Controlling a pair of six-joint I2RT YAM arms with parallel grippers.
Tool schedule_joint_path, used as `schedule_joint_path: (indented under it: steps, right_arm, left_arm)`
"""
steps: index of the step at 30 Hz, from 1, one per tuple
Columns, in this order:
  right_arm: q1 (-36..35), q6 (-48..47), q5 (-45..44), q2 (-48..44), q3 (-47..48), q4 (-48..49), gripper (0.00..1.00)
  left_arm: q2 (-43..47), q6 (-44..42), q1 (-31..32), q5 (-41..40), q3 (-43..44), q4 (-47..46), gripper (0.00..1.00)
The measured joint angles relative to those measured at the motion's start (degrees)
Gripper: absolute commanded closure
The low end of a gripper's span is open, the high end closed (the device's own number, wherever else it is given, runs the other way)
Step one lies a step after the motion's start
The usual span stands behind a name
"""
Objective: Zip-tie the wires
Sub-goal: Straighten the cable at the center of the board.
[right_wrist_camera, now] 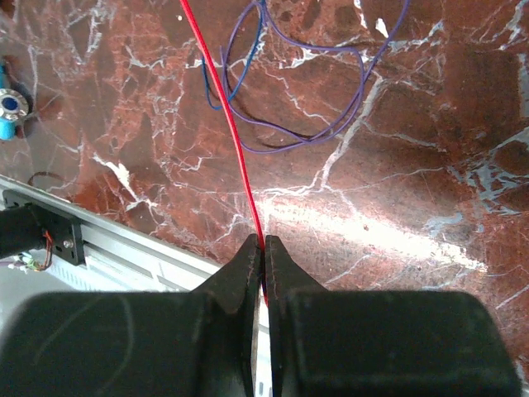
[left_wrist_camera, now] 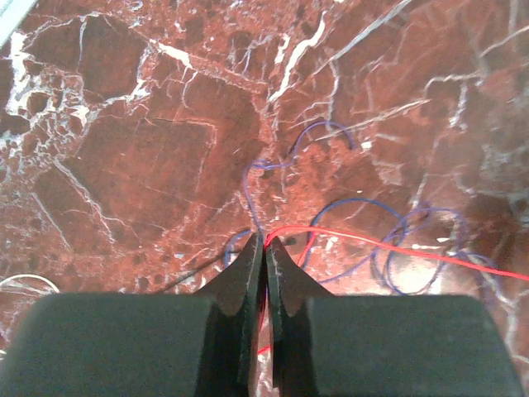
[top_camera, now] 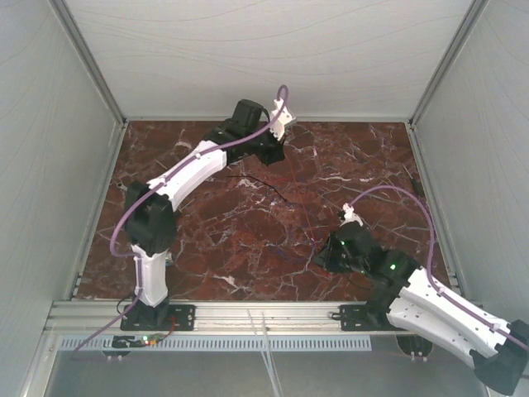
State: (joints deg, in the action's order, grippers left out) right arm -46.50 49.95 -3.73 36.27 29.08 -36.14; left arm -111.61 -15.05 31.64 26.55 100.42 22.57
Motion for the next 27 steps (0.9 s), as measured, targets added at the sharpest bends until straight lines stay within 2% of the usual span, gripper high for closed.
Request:
schedule_joint_path:
  steps: [10, 19, 27]
  right_arm:
    - [1.8, 0.5, 3.5, 5.4, -2.7, 4.0, 1.0]
    - [5.5, 0.4, 7.8, 6.9, -4.0, 7.8, 1.0]
    - [7.3, 0.4, 10.3, 7.8, -6.9, 10.3, 1.0]
  left_arm:
    - [-3.4, -18.6, 3.1, -5.4, -4.2, -9.7, 1.0]
    - [-9.8, -35.4, 3.7, -8.8, -4.2, -14.0, 1.0]
    - [-15.5, -43.7, 5.3, -11.5, -3.7, -16.2, 0.95]
